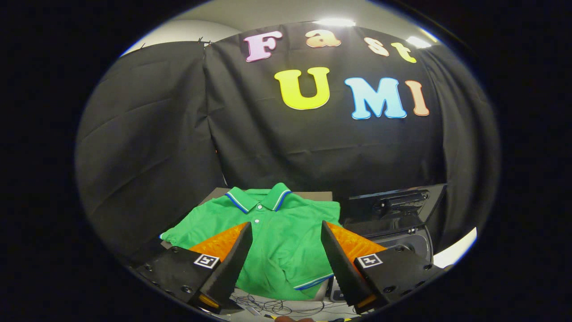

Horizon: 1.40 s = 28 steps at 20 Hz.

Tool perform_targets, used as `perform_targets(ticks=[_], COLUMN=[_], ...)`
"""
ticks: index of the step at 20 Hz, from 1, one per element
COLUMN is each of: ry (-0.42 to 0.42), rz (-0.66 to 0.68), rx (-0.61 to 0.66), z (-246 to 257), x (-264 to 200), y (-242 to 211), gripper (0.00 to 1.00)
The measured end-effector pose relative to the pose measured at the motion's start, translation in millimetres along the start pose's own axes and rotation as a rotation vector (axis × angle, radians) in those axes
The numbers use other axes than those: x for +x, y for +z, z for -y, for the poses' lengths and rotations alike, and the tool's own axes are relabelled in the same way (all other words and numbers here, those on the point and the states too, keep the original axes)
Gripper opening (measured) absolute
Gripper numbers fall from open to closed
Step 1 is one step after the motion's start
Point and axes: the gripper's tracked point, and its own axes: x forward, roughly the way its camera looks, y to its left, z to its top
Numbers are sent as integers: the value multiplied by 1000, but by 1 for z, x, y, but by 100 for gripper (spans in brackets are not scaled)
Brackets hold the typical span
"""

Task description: Put the clothes into the washing machine and then close the washing machine lid.

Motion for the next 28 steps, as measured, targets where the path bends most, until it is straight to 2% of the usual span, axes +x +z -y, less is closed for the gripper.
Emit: perform_targets(ticks=[5, 11, 28], ry=[32, 30, -1], rz=[-49, -120, -325], rx=[-53, -113, -131], z=[-40, -65, -84], x=[24, 53, 135], y=[0, -10, -55], gripper=[96, 96, 96])
